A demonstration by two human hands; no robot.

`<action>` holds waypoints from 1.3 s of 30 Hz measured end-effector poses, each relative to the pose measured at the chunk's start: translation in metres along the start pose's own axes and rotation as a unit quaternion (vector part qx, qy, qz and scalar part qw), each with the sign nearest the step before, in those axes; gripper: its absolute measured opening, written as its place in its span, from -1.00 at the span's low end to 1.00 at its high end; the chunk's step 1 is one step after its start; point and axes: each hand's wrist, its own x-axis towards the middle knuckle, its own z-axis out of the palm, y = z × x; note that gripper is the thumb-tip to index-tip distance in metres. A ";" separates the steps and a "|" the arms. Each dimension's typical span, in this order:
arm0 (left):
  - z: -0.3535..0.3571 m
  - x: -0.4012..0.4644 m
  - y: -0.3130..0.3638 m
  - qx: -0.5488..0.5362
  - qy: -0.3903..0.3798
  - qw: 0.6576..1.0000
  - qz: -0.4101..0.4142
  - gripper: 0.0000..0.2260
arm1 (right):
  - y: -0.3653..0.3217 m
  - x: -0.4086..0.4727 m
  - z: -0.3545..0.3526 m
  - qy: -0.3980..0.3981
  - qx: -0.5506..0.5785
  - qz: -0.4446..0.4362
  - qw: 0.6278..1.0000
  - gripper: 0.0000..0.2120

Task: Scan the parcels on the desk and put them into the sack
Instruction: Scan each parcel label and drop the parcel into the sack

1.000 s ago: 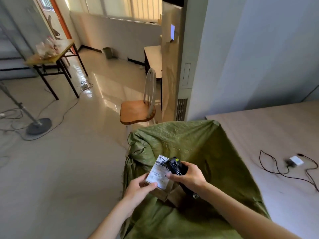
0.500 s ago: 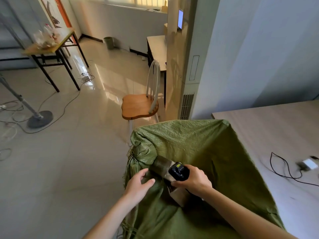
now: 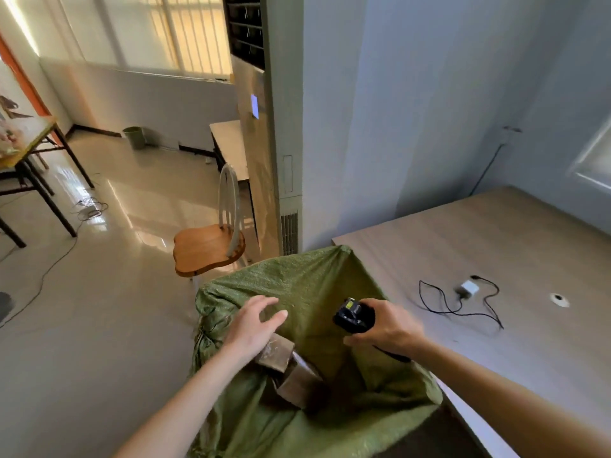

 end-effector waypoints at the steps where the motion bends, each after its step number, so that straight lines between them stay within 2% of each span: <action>1: 0.002 -0.003 0.020 0.000 -0.012 1.000 0.023 -0.56 | 0.007 -0.015 -0.015 0.020 -0.009 0.004 1.000 -0.12; 5: 0.013 -0.024 0.096 0.035 -0.073 0.991 0.109 -0.43 | 0.032 -0.088 -0.064 0.114 -0.031 0.040 0.992 -0.29; 8: 0.026 -0.054 0.144 0.058 -0.106 0.977 0.173 -0.36 | 0.049 -0.150 -0.090 0.160 -0.029 0.086 0.983 -0.32; 16: 0.080 -0.155 0.267 0.108 -0.168 0.925 0.323 -0.38 | 0.114 -0.343 -0.149 0.225 -0.001 0.246 0.943 -0.41; 18: 0.098 -0.184 0.305 0.095 -0.184 0.912 0.355 -0.37 | 0.135 -0.401 -0.165 0.248 0.009 0.288 0.925 -0.44; 22: 0.148 -0.261 0.382 0.099 -0.209 0.873 0.429 -0.48 | 0.182 -0.520 -0.187 0.294 0.038 0.375 0.879 -0.48; 27: 0.238 -0.382 0.452 0.094 -0.275 0.811 0.509 -0.48 | 0.241 -0.671 -0.186 0.339 0.050 0.464 0.817 -0.37; 34: 0.375 -0.581 0.498 0.068 -0.383 0.737 0.553 -0.42 | 0.313 -0.878 -0.155 0.354 0.043 0.563 0.746 -0.29; 39: 0.447 -0.705 0.511 0.068 -0.437 0.688 0.575 -0.41 | 0.346 -0.998 -0.126 0.365 0.045 0.619 0.694 -0.19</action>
